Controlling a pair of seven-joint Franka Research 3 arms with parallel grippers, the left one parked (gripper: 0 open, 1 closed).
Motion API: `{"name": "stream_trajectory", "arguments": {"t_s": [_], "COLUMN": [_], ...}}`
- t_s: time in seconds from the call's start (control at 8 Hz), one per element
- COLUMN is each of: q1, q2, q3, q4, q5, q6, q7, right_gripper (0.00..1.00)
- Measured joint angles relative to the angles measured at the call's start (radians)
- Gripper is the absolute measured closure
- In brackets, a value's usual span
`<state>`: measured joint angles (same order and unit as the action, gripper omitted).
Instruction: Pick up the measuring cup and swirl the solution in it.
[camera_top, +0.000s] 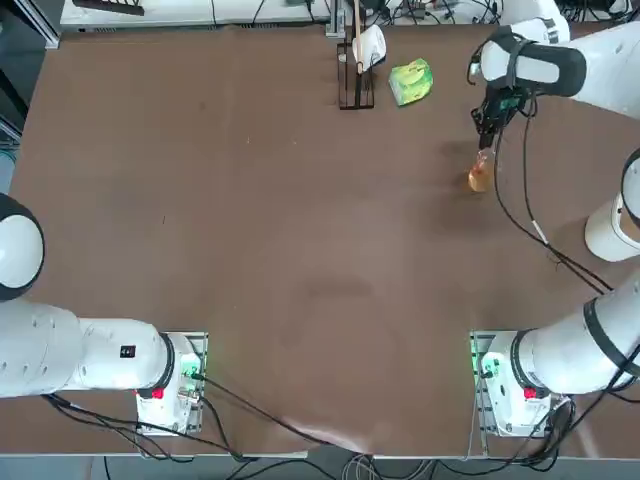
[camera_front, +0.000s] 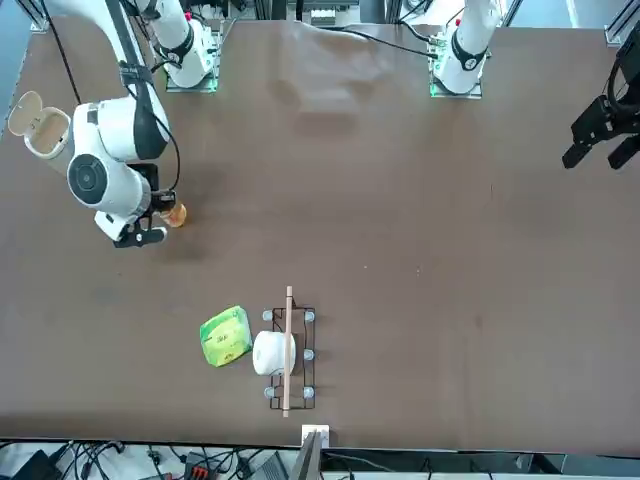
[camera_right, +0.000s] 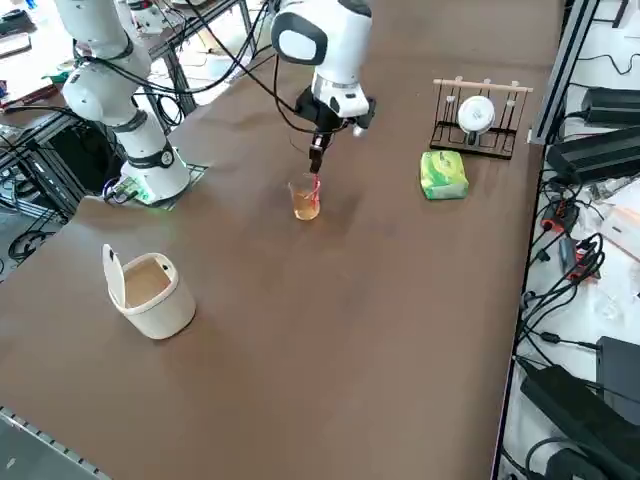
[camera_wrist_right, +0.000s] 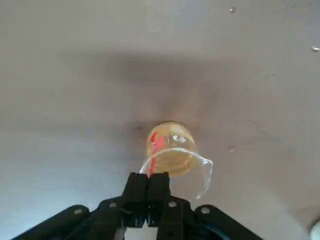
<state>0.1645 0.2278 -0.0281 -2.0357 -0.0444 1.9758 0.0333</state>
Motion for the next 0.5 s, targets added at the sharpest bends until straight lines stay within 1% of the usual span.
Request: {"name": "stream_trajectory", "arguments": {"t_s": [0.25, 0.5], "q1": [-0.002, -0.013], "q2": [0.0, -0.001], "q3": [0.0, -0.002], "q4": [-0.011, -0.016], "q5": [0.003, 0.002], "q6": [-0.028, -0.07], "q7": [-0.001, -0.045], "right_gripper": [0.98, 0.98]}}
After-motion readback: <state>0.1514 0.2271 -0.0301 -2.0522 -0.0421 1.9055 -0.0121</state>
